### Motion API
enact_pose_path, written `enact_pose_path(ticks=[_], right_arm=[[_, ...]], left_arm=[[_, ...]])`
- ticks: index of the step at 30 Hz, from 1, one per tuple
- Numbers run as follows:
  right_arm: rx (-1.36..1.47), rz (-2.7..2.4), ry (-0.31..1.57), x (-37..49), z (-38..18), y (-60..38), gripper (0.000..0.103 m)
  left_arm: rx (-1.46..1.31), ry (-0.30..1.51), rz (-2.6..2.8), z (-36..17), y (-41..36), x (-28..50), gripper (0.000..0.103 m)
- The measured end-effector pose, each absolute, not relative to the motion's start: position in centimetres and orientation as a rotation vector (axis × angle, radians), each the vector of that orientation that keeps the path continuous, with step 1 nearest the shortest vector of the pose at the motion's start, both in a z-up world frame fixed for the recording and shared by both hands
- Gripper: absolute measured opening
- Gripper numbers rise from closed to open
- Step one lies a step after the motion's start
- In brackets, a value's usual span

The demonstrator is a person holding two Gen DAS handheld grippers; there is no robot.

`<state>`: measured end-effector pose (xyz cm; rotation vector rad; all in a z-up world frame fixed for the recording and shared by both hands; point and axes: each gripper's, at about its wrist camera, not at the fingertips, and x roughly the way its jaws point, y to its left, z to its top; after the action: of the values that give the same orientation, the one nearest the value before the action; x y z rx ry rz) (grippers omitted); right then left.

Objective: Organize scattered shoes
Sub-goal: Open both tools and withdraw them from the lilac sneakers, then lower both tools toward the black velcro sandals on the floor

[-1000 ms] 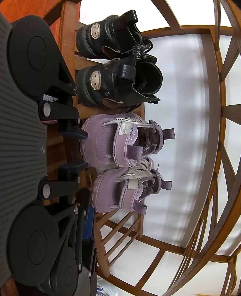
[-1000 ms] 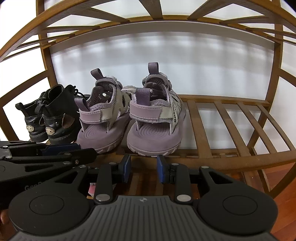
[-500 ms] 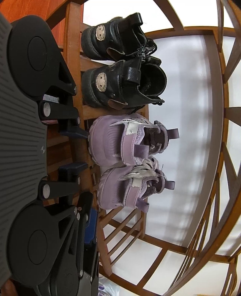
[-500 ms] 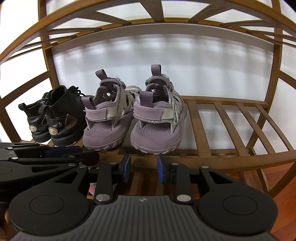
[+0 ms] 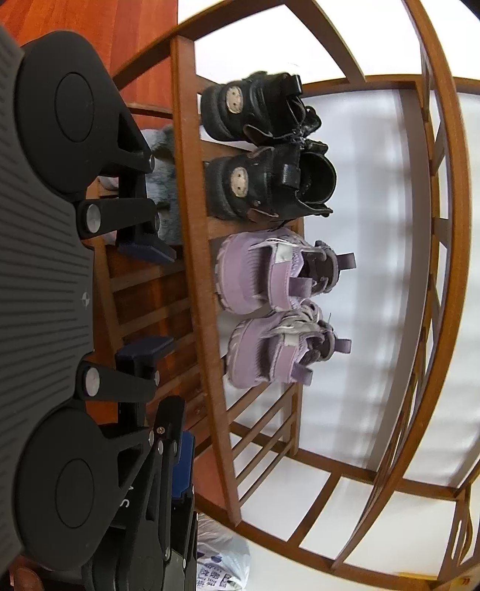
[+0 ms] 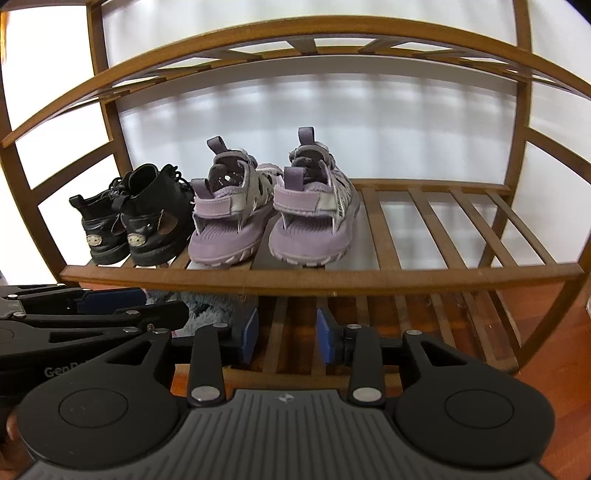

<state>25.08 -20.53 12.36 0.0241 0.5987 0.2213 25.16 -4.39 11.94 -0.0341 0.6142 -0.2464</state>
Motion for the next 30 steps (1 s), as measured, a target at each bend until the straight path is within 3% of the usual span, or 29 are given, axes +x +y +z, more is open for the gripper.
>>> enact_pose_path(ticks=[14, 30], right_arm=[[0.071, 0.151, 0.630, 17.9, 10.8, -21.3, 0.056], [0.122, 0.023, 0.690, 10.3, 7.2, -22.4, 0.059]], left_arm=[[0.027, 0.627, -0.287, 10.7, -4.0, 18.3, 0.063], [0.038, 0.700, -0.380, 8.1, -3.5, 12.9, 0.068]])
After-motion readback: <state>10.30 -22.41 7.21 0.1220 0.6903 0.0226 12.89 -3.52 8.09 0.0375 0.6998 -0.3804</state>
